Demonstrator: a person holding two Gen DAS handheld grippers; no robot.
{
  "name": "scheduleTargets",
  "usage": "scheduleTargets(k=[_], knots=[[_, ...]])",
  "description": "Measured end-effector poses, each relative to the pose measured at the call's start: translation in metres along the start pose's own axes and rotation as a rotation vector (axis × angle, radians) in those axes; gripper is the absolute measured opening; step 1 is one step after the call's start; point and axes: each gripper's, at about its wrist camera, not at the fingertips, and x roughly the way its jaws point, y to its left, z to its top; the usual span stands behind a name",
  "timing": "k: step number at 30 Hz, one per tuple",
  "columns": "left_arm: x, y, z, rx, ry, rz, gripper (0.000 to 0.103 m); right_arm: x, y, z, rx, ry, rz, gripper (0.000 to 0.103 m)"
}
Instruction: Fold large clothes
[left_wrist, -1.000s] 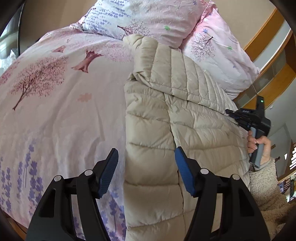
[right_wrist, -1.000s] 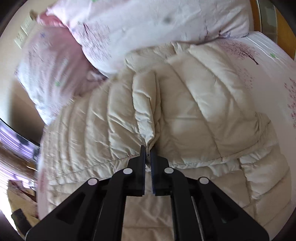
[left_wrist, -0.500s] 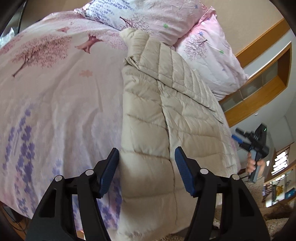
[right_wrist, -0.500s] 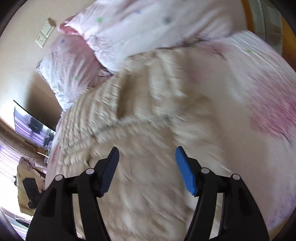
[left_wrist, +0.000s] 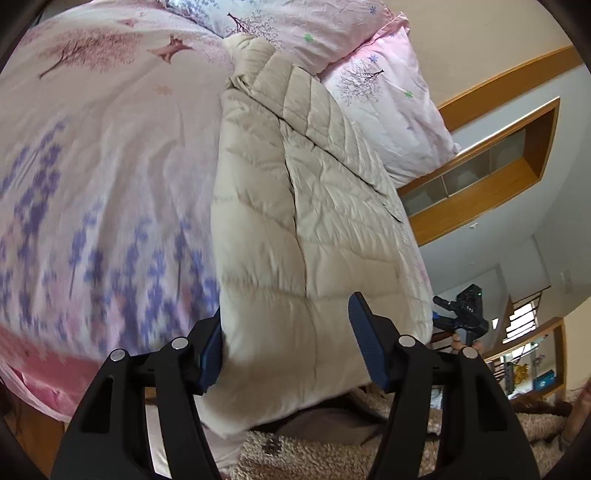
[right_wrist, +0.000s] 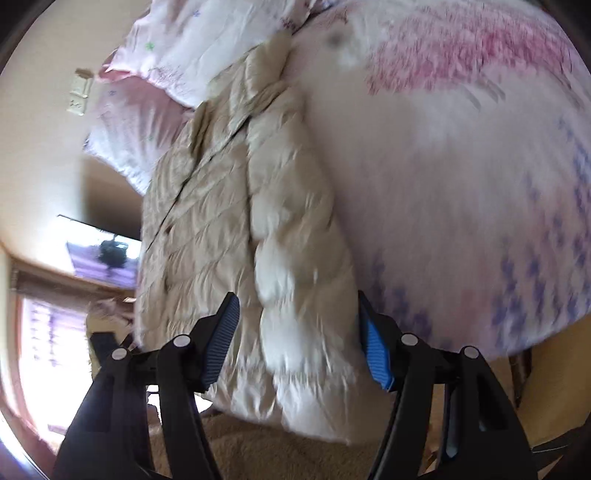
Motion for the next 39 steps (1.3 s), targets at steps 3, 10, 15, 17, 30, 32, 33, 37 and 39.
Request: scheduleTargets(k=[3, 10, 15, 17, 30, 32, 33, 37, 39], knots=[[-0.007, 0.002, -0.012, -0.018, 0.001, -0.021, 0.063, -0.004, -0.002, -0.016, 0.003, 0.025, 0.027, 0.063], [-0.01, 0.004, -0.03, -0.031, 0.02, -0.014, 0.063, -0.012, -0.006, -0.036, -0.001, 0.053, 0.045, 0.064], [-0.003, 0.012, -0.034, -0.05, 0.033, -0.023, 0.061, -0.002, -0.002, -0.04, -0.013, 0.093, 0.046, 0.063], [0.001, 0.016, -0.036, -0.059, 0.046, -0.019, 0.058, 0.005, -0.001, -0.042, -0.018, 0.107, 0.051, 0.05], [-0.024, -0.001, -0.033, 0.022, -0.048, -0.03, 0.01, -0.022, 0.048, -0.048, -0.173, -0.046, 0.081, 0.013], [-0.031, -0.01, -0.024, 0.055, -0.081, -0.019, 0.009, -0.031, 0.066, -0.046, -0.216, -0.124, 0.077, 0.013], [-0.036, -0.015, -0.017, 0.071, -0.103, -0.012, 0.009, -0.034, 0.073, -0.045, -0.234, -0.161, 0.073, 0.013], [-0.048, -0.026, 0.005, 0.096, -0.169, 0.023, 0.009, -0.049, 0.101, -0.036, -0.3, -0.332, 0.029, 0.013], [-0.049, -0.028, 0.016, 0.088, -0.193, 0.032, 0.009, -0.053, 0.11, -0.032, -0.314, -0.398, 0.012, 0.013]])
